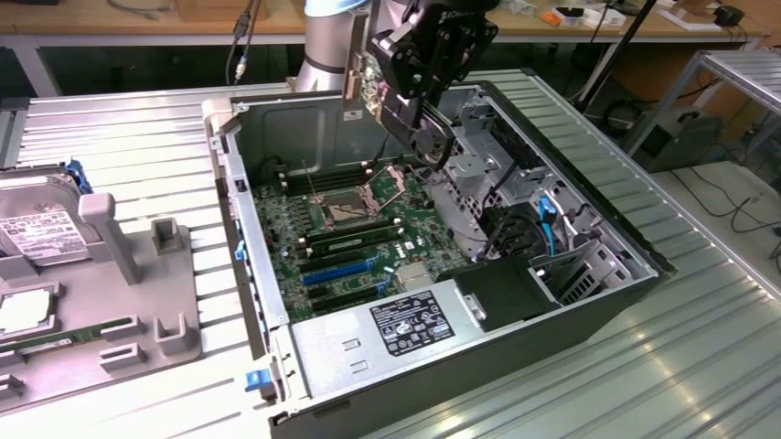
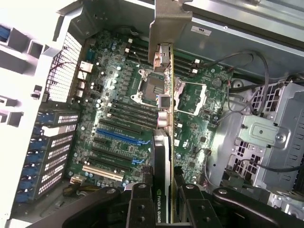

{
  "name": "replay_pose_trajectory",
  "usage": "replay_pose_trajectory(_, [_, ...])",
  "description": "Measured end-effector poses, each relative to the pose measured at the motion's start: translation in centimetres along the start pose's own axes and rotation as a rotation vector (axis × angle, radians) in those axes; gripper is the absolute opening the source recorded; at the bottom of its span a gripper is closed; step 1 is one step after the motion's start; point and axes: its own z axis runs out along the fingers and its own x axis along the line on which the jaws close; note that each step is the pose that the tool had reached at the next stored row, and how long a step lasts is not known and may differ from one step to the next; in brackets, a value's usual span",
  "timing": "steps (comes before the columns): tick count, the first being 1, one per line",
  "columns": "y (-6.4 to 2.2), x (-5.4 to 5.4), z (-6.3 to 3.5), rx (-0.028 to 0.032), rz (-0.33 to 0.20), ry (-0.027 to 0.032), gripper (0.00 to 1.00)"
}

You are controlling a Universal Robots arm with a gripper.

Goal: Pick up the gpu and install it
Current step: 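Insert the gpu into the slot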

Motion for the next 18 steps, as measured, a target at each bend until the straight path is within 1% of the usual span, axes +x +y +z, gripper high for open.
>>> replay_pose_trajectory(18, [0.0,0.0,0.0,-0.0022,-0.091,0.0038,0.27])
